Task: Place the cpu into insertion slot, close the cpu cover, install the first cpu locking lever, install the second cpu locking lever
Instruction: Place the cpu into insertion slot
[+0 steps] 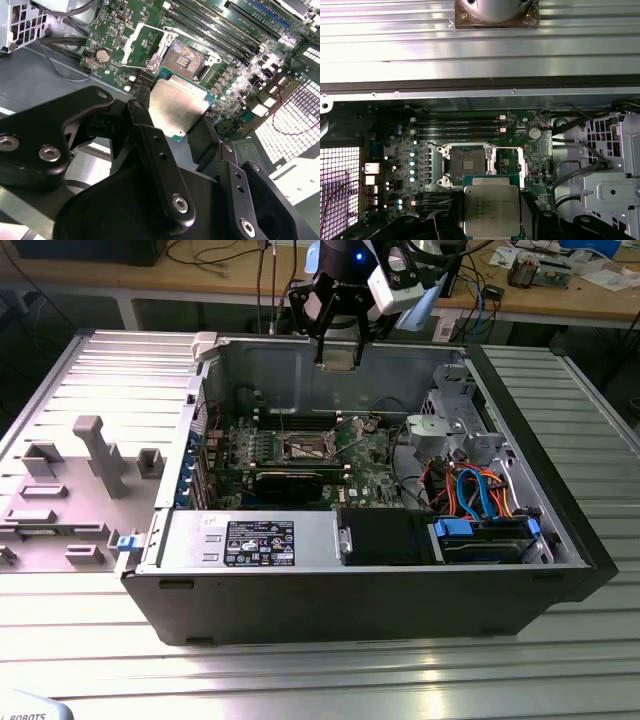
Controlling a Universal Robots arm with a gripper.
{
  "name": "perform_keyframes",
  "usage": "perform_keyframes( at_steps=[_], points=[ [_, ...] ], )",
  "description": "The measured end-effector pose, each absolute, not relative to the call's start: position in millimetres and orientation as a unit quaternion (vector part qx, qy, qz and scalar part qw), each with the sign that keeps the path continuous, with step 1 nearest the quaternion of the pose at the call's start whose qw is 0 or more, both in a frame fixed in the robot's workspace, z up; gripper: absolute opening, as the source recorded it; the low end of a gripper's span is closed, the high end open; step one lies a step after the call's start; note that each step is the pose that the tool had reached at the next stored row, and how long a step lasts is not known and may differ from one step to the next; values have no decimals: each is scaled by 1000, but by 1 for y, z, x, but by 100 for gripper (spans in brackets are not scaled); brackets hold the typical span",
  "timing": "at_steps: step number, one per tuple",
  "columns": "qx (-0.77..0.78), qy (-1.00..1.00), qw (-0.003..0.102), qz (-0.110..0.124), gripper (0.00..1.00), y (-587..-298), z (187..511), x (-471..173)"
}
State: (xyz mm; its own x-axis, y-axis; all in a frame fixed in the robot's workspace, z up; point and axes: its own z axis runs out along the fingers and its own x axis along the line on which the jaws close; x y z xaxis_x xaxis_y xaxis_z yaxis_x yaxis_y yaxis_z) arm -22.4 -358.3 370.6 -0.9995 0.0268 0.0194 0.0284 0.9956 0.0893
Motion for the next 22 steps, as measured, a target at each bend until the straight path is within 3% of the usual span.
perform_keyframes(
  at_steps=[22],
  points=[
    [-95, -994, 5, -45, 54, -358, 370, -22]
  ],
)
